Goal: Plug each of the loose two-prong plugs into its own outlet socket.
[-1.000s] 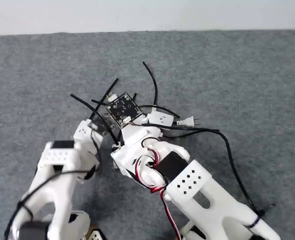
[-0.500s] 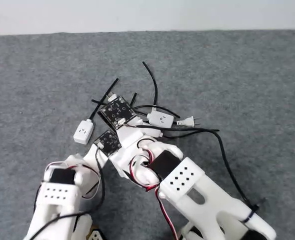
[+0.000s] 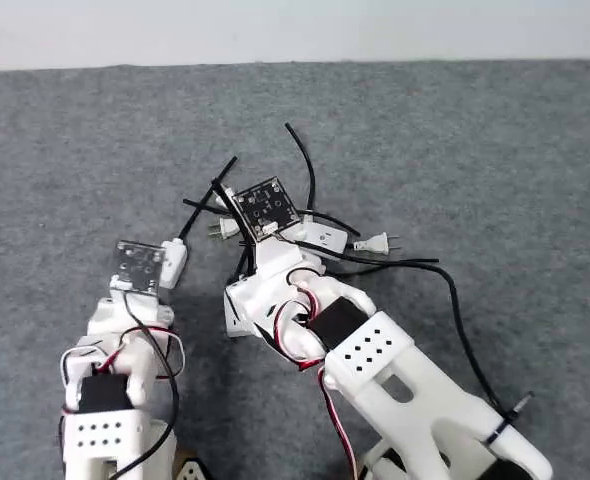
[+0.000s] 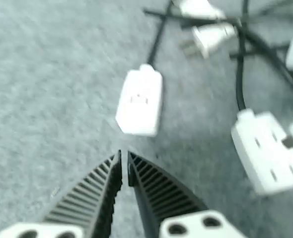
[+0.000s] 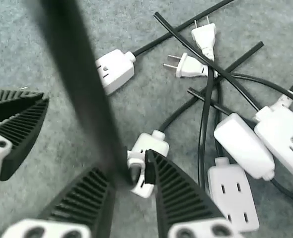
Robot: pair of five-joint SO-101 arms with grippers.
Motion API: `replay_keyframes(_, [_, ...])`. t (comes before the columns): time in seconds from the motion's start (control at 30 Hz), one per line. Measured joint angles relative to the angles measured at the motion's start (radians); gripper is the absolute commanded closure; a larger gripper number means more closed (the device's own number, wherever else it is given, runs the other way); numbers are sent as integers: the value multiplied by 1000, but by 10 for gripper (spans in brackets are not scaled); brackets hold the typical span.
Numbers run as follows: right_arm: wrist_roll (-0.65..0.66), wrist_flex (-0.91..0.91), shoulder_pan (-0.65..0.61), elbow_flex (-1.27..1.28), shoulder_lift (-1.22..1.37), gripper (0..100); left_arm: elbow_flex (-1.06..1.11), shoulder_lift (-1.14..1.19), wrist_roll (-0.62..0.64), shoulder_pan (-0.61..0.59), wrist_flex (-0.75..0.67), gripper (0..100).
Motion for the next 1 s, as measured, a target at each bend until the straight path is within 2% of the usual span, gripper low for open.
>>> replay_keyframes(0.33, [-37, -77, 37, 0, 186, 991, 34, -97, 54, -3, -3, 987])
replay_keyframes(1.0, [-61, -109, 29, -2, 206, 991, 34, -97, 54, -3, -3, 987])
